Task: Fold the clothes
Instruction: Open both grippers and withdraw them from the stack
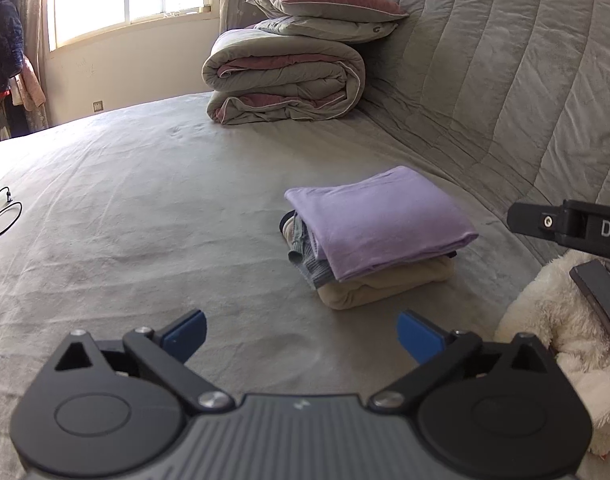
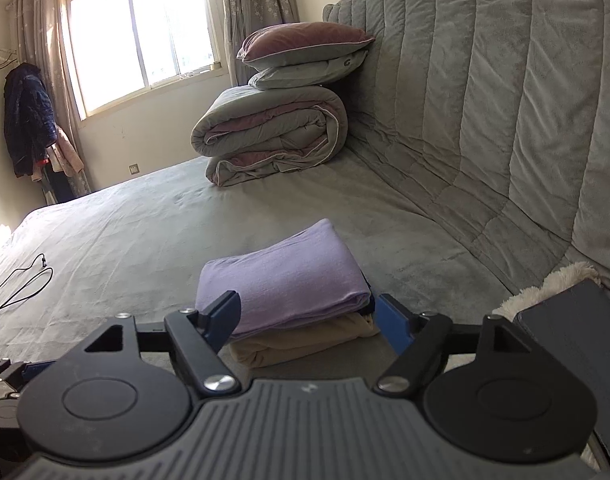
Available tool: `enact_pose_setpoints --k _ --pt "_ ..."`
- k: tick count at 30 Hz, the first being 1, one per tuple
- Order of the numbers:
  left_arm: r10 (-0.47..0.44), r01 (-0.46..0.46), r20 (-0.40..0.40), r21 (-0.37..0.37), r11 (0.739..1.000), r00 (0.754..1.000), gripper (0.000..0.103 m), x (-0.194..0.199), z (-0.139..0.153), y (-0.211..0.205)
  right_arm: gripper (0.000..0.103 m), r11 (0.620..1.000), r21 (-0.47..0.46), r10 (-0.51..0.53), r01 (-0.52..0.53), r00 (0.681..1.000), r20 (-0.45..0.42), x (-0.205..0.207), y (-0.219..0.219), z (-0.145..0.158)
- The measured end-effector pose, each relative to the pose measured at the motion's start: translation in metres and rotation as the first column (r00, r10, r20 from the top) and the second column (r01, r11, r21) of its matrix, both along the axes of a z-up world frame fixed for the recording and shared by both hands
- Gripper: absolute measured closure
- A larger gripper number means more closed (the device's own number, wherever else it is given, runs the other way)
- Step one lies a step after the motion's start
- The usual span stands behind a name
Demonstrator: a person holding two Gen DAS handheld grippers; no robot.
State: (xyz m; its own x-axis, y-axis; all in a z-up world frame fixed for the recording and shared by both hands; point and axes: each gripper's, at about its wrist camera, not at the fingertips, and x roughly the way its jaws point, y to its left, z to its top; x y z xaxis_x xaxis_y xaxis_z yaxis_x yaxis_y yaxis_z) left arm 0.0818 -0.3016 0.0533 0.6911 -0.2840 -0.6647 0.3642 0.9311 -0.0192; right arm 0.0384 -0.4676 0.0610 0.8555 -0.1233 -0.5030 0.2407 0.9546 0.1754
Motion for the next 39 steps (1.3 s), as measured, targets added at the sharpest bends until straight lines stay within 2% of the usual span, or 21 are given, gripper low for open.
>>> enact_pose_setpoints --k 1,3,4,7,16,21,39 --pt "0.0 0.0 -0.01 0.01 1.0 1.0 0.001 0.0 0.0 0.0 0.015 1.0 0.0 -0.003 0.003 1.0 -0.014 -0.001 0.003 0.0" --pt "0.003 -0.002 -0.033 0.028 1.0 0.999 0.001 0.0 0.0 -0.001 0.002 1.0 -0.004 -0.006 0.006 0.999 -0.033 -0.001 0.008 0.001" --pt "0.004 -0.002 -0.045 0.034 0.999 0.999 0.001 -0.001 0.0 -0.001 0.0 1.0 -0.012 -0.004 0.003 0.999 -0.04 -0.001 0.011 0.002" --pt "0.012 -0.009 -0.073 0.047 0.999 0.997 0.001 0.0 0.0 0.0 0.0 0.999 -0.039 0.004 -0.007 0.997 -0.073 -0.001 0.021 0.004" --pt "0.027 -0.016 -0.109 0.102 0.995 0.994 0.001 0.0 0.0 0.003 0.0 1.0 0.0 -0.019 0.02 0.984 -0.175 -0.001 0.027 0.004" --pt "0.021 -0.007 -0.111 0.118 0.993 0.994 0.001 -0.001 0.001 0.006 0.0 1.0 -0.01 -0.031 0.029 0.98 -0.196 0.0 0.03 0.005" --pt "0.0 0.013 -0.107 0.123 0.992 0.994 0.001 -0.008 0.012 0.012 0.0 0.997 0.041 -0.045 0.058 0.965 -0.257 -0.003 0.03 0.008"
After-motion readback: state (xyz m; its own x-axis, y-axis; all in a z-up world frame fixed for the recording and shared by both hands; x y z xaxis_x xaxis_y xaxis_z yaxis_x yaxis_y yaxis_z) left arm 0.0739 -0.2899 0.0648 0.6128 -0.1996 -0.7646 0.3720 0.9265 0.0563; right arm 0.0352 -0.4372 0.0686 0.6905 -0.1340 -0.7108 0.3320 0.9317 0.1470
